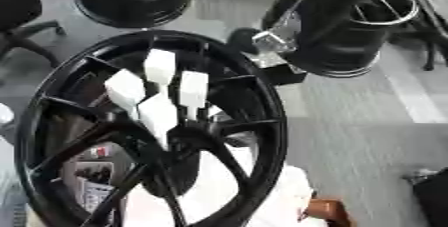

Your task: Pull the pin out of the wheel hub.

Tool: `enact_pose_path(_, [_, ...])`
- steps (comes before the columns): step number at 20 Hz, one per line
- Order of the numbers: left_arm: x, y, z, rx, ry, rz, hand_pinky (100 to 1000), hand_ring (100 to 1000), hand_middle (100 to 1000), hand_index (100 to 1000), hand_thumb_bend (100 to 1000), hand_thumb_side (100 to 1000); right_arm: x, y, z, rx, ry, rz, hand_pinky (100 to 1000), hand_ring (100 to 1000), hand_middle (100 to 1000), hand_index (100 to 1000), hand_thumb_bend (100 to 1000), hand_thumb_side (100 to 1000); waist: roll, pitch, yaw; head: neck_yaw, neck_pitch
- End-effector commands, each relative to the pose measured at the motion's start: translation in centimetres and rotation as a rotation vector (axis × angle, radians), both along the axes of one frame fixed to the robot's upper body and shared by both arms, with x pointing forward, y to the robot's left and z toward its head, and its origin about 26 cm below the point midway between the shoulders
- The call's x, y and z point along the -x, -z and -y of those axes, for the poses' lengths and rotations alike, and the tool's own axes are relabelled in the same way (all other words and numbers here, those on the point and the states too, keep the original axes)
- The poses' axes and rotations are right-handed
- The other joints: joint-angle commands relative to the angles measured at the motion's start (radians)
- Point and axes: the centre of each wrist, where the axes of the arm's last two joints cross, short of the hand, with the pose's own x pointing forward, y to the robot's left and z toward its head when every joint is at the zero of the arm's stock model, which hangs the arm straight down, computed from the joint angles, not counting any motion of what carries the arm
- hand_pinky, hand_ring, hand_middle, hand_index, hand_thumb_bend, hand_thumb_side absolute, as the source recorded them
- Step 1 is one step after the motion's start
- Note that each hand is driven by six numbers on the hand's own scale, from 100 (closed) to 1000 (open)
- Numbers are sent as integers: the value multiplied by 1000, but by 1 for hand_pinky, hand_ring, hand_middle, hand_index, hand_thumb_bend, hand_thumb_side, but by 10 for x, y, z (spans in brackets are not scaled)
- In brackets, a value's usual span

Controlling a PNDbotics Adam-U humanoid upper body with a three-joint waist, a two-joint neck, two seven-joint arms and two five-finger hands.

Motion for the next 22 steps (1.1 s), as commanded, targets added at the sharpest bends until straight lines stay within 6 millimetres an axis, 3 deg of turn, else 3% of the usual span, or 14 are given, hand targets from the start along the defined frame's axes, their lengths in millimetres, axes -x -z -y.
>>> enact_pose_path(1, [-1, -9, -3, -25, 0, 21, 731, 742, 746, 811, 157, 793, 5, -8, 5, 7, 17, 32, 908, 884, 791, 801, 342, 302, 6, -12, -1, 2, -5])
enact_pose_path(10, [-1, -9, -3, -24, -1, 19, 730, 741, 746, 810, 155, 791, 6, -4, -7, 36, 3, 33, 906, 884, 796, 805, 367, 306, 8, -16, 0, -18, -21])
enact_pose_path(22, [1, -2, -6, -15, -15, -5, 729, 742, 748, 811, 162, 797, 6, 30, -46, 128, 2, -5, 901, 885, 805, 812, 397, 318, 11, -37, -14, -42, -35])
